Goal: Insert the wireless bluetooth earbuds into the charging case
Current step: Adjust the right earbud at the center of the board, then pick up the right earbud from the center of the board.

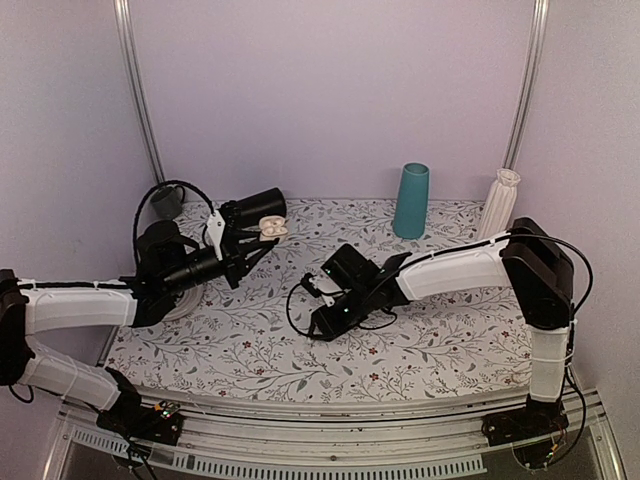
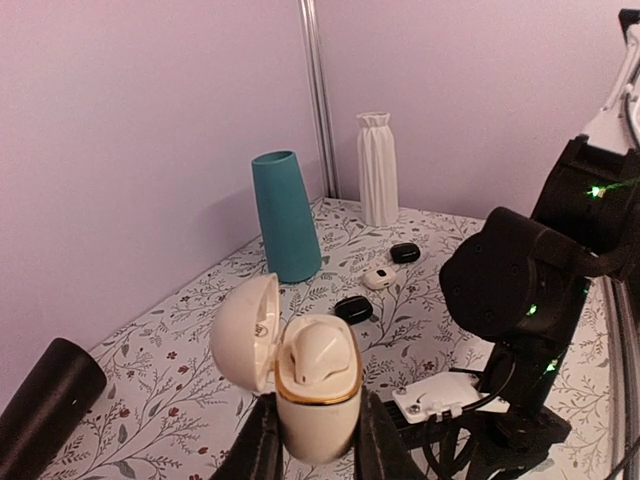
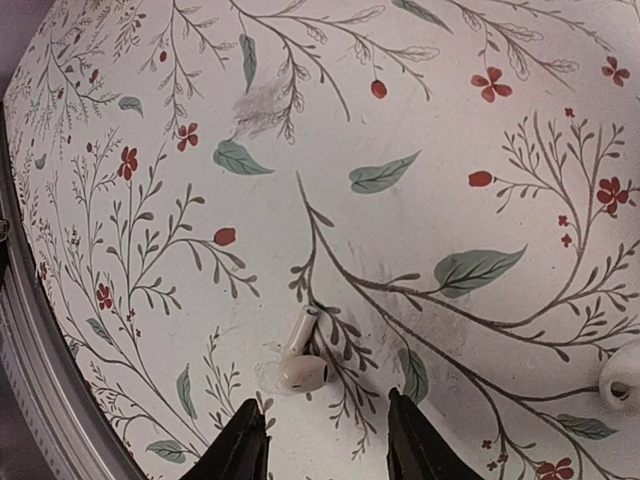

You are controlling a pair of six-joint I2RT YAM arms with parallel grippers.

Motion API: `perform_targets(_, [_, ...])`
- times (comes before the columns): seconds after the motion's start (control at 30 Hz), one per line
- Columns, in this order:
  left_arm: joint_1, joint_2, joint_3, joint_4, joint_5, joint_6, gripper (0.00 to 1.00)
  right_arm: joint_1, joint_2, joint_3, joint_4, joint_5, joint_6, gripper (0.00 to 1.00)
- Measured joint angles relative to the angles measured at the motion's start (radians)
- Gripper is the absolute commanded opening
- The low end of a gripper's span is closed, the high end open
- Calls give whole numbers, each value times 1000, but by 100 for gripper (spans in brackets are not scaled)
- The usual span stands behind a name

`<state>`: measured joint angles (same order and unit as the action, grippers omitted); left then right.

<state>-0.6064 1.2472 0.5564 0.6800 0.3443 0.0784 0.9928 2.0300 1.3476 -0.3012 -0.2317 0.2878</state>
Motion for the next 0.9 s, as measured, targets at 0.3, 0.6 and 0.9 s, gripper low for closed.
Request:
perform_targets(0.3, [1, -3, 0, -5, -5, 0, 0, 34, 0, 52, -97, 99, 110, 38])
perform_targets(0.6, [4, -4, 0, -6, -5, 5, 0, 60, 42, 153, -175, 175, 147, 38])
perform_targets(0.9, [10, -11, 0, -8, -27, 0, 0, 90, 65, 188, -234, 214, 158, 37])
